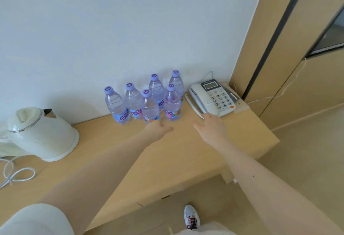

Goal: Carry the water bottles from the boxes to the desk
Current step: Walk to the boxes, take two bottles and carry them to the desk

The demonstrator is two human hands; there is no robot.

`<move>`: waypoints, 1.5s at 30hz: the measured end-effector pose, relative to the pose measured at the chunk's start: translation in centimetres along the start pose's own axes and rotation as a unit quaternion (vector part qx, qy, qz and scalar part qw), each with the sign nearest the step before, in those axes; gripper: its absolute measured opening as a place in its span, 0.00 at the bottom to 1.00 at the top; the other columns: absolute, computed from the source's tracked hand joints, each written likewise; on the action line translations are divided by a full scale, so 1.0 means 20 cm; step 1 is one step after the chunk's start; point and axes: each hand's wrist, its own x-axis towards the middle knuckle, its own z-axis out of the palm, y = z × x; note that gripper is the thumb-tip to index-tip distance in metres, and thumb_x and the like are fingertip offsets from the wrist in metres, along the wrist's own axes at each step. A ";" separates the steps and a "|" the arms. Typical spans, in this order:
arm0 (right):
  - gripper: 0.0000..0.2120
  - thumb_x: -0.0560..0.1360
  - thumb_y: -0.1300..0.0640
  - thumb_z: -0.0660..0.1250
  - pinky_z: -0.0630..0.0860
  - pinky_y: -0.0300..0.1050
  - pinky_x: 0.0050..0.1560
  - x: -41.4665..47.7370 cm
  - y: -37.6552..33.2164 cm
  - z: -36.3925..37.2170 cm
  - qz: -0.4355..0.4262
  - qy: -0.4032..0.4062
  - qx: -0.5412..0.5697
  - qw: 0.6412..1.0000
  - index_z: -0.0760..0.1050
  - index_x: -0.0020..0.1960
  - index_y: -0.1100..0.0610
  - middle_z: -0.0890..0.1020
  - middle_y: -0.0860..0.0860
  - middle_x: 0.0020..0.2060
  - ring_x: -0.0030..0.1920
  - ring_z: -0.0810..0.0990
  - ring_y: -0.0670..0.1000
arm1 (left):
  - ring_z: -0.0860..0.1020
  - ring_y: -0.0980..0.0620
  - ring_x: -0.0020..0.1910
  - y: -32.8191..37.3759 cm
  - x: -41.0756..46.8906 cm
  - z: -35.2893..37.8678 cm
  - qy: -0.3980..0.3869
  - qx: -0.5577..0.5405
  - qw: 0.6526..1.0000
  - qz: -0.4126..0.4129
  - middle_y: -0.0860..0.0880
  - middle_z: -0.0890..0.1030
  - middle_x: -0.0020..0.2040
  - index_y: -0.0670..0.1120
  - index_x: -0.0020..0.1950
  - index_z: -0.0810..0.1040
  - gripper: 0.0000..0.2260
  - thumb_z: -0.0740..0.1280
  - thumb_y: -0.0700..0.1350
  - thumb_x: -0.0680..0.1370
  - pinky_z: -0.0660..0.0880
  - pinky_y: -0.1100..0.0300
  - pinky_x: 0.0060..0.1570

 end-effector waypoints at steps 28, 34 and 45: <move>0.28 0.80 0.38 0.54 0.69 0.50 0.57 -1.51 1.64 -0.62 0.303 0.039 -0.025 0.952 0.66 0.71 0.57 0.75 0.55 0.63 0.63 0.72 0.58 | 0.77 0.48 0.49 1.13 -0.97 1.66 -0.164 0.462 0.779 0.391 0.45 0.77 0.56 0.44 0.70 0.63 0.26 0.60 0.59 0.80 0.73 0.56 0.46; 0.27 0.80 0.40 0.55 0.69 0.52 0.61 -1.89 2.25 -0.73 0.369 0.060 0.039 0.927 0.65 0.71 0.57 0.74 0.56 0.64 0.65 0.72 0.58 | 0.75 0.45 0.60 1.42 -1.37 2.32 -0.203 0.485 0.726 0.443 0.46 0.75 0.64 0.46 0.74 0.60 0.29 0.60 0.61 0.79 0.70 0.49 0.61; 0.27 0.80 0.39 0.55 0.71 0.52 0.60 -2.22 2.85 -0.69 0.462 0.043 0.106 0.880 0.65 0.72 0.56 0.74 0.55 0.65 0.64 0.73 0.58 | 0.74 0.46 0.63 1.69 -1.58 2.94 -0.255 0.565 0.648 0.442 0.47 0.74 0.67 0.47 0.73 0.64 0.26 0.59 0.61 0.80 0.69 0.51 0.62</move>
